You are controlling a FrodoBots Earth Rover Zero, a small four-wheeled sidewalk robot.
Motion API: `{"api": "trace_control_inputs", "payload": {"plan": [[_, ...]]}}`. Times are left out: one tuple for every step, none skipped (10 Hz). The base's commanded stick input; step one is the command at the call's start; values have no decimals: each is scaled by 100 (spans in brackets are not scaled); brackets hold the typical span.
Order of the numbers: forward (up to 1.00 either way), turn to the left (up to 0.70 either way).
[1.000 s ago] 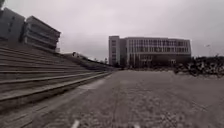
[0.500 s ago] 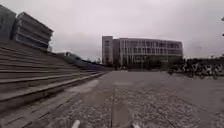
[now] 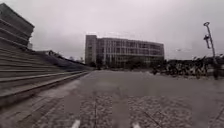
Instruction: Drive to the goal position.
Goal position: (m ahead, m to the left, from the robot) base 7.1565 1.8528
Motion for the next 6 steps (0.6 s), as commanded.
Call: {"api": "trace_control_inputs", "payload": {"plan": [[70,1],[70,1],[70,1],[70,1],[70,1],[70,1]]}}
